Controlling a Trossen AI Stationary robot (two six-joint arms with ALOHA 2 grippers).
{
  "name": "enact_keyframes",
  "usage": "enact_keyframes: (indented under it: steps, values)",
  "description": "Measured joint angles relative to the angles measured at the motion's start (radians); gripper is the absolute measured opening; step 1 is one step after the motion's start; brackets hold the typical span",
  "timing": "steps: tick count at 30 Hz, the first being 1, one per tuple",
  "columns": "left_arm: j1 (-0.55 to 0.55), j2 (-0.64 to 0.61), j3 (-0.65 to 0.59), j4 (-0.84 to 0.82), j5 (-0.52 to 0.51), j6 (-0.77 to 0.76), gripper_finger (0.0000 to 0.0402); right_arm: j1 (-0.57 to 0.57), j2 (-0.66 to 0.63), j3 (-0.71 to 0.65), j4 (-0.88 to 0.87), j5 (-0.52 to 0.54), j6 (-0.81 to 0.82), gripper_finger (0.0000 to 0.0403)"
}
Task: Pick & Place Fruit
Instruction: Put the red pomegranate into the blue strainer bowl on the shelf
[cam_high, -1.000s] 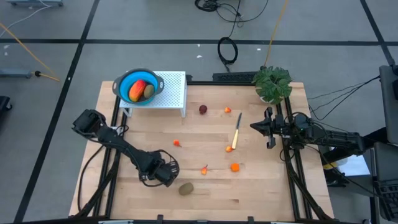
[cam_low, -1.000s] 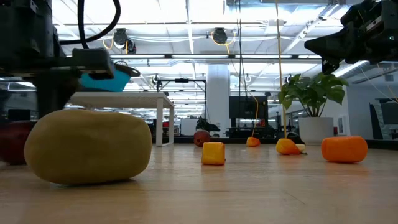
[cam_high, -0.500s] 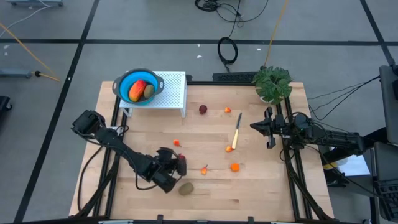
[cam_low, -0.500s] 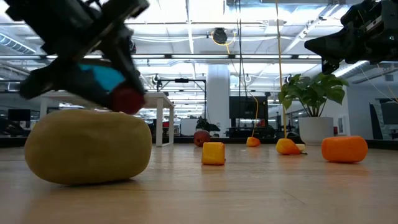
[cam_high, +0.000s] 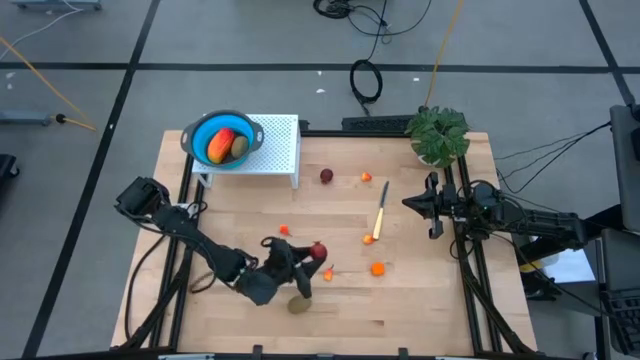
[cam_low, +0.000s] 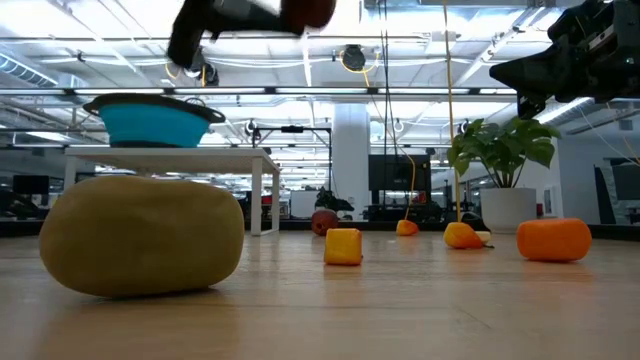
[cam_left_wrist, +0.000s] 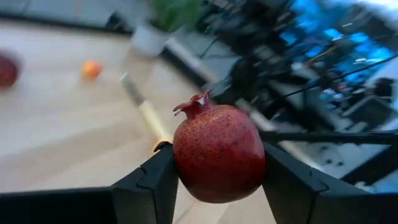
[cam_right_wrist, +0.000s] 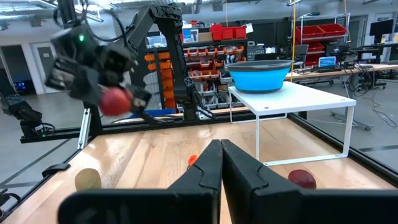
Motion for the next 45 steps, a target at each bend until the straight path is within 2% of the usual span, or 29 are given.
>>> enact_keyframes:
  steps: [6, 10, 14, 22, 25, 32, 36, 42, 45]
  values:
    - [0.0, 0.0, 0.0, 0.373, 0.035, 0.404, 0.0184, 0.0, 0.0, 0.0, 0.0, 0.0, 0.0, 0.0]
    - [0.002, 0.0, 0.0, 0.56, 0.112, 0.604, 0.0182, 0.0, 0.0, 0.0, 0.0, 0.0, 0.0, 0.0]
    - [0.002, 0.0, 0.0, 0.68, 0.187, 0.744, 0.019, 0.0, 0.0, 0.0, 0.0, 0.0, 0.0, 0.0]
    - [0.014, 0.0, 0.0, 0.794, 0.329, 0.914, 0.0184, 0.0, 0.0, 0.0, 0.0, 0.0, 0.0, 0.0]
    - [0.029, 0.0, 0.0, 0.797, 0.385, 0.915, 0.0185, 0.0, 0.0, 0.0, 0.0, 0.0, 0.0, 0.0]
    - [0.057, 0.0, 0.0, 0.805, 0.442, 0.842, 0.0193, 0.0, 0.0, 0.0, -0.001, 0.0, 0.0, 0.0]
    - [0.073, 0.0, 0.0, 0.905, 0.469, 0.788, 0.0186, 0.0, 0.0, 0.0, -0.001, 0.0, 0.0, 0.0]
    - [0.105, 0.0, 0.0, 1.05, 0.467, 0.65, 0.0188, 0.0, 0.0, 0.0, -0.001, 0.0, 0.0, 0.0]
    - [0.122, 0.0, 0.0, 1.083, 0.421, 0.543, 0.0193, 0.0, 0.0, 0.0, -0.003, 0.0, 0.0, 0.0]
